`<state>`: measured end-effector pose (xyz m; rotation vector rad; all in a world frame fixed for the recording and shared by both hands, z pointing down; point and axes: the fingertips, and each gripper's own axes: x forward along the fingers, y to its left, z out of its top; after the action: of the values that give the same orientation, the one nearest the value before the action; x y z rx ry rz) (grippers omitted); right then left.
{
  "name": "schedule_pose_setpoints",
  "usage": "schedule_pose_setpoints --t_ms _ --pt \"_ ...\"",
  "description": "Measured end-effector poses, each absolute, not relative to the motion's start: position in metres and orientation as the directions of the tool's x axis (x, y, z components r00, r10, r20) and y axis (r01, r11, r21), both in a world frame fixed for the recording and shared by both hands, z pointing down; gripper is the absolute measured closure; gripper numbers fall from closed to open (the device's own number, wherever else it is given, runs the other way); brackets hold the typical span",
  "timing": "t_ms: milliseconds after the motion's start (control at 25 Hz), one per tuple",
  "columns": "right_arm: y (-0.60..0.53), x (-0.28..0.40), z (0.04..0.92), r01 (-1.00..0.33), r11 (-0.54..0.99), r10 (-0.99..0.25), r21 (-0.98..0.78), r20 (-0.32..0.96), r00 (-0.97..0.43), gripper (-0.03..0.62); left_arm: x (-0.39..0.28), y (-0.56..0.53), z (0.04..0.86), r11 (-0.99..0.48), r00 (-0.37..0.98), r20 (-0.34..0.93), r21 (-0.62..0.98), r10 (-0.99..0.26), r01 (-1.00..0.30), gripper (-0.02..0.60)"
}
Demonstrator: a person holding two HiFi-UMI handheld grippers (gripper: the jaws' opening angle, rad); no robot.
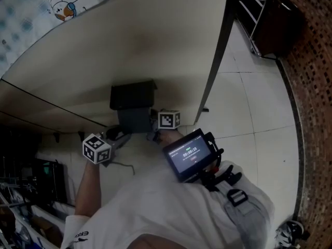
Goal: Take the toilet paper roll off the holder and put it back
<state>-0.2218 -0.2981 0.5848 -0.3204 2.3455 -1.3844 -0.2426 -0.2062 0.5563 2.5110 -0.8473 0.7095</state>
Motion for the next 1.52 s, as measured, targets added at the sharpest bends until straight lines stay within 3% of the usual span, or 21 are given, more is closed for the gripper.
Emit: schedule_pose_setpoints --t_ms 280,440,640,920,1160,1320,1520 --pt "-0.295 -0.225 0.587 0.01 0.505 -0.355 -0.863 -0.218 -0.909 0.149 -0.243 -0.205 0.559 -0.738 0.684 0.581 0.199 -0.441 -0.645 0.413" --pt "-0.282 -0.235 0.592 0.002 0.542 -0.276 -0.841 -0.18 -0.944 0.078 -0.243 -0.205 0.562 -0.737 0.683 0.582 0.199 -0.442 -0.646 0.414" --pt "-0.275 -0.235 0.608 -0.024 0.535 -0.255 -0.845 -0.134 -0.958 0.066 -0.244 -0.207 0.564 -0.737 0.682 0.584 0.2 -0.44 -0.646 0.417" --pt "-0.267 -0.21 0.626 -0.11 0.547 -0.283 -0.83 -0.06 -0.957 0.072 -0.247 -0.214 0.574 -0.722 0.667 0.586 0.188 -0.461 -0.665 0.431" --pt "-0.259 -0.151 0.642 -0.251 0.504 -0.385 -0.826 0.045 -0.922 0.108 -0.237 -0.217 0.58 -0.709 0.659 0.579 0.187 -0.48 -0.68 0.446" --pt "-0.248 -0.105 0.642 -0.311 0.507 -0.456 -0.804 0.056 -0.888 0.145 -0.22 -0.212 0.582 -0.699 0.647 0.575 0.172 -0.501 -0.694 0.457" --pt "-0.252 -0.094 0.63 -0.335 0.507 -0.49 -0.794 0.054 -0.87 0.149 -0.23 -0.234 0.595 -0.667 0.613 0.576 0.15 -0.541 -0.73 0.466"
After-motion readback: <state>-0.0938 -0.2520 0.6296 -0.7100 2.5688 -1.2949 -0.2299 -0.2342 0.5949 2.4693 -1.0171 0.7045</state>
